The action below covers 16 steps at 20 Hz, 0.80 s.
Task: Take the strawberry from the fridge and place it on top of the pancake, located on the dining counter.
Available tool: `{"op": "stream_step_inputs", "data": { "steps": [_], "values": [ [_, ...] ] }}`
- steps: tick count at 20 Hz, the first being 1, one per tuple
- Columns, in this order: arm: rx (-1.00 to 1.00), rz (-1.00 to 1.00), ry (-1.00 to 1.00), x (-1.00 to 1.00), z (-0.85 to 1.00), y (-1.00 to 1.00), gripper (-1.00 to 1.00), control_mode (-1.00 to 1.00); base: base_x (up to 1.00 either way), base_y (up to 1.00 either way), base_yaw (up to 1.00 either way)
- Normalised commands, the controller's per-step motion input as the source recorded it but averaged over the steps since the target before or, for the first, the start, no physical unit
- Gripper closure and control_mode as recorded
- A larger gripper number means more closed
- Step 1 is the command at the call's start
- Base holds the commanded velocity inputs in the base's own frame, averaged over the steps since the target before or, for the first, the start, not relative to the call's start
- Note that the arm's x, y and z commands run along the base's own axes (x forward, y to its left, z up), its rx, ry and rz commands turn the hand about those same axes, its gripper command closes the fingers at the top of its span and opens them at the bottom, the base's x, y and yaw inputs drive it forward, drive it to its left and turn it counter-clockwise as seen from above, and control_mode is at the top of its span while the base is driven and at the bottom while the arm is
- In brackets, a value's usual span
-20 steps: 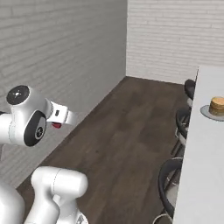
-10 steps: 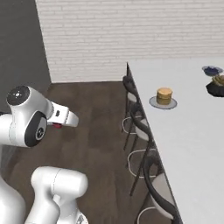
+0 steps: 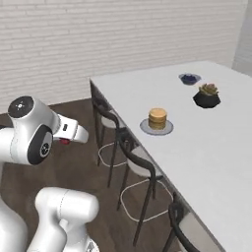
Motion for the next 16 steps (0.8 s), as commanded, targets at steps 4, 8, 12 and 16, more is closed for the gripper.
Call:
{"op": "stream_step_inputs", "data": {
  "steps": [4, 8, 12, 16],
  "values": [
    [0.0, 0.0, 0.0, 0.0, 0.0, 0.0, 1.0, 1.0, 0.9, 0.59, -0.74],
    [0.0, 0.0, 0.0, 0.0, 0.0, 0.0, 1.0, 1.0, 0.86, 0.54, -0.76],
    [0.0, 0.0, 0.0, 0.0, 0.0, 0.0, 1.0, 1.0, 0.72, 0.49, -0.78],
    [0.0, 0.0, 0.0, 0.0, 0.0, 0.0, 1.0, 1.0, 0.52, 0.54, -0.74]
  ]
}}
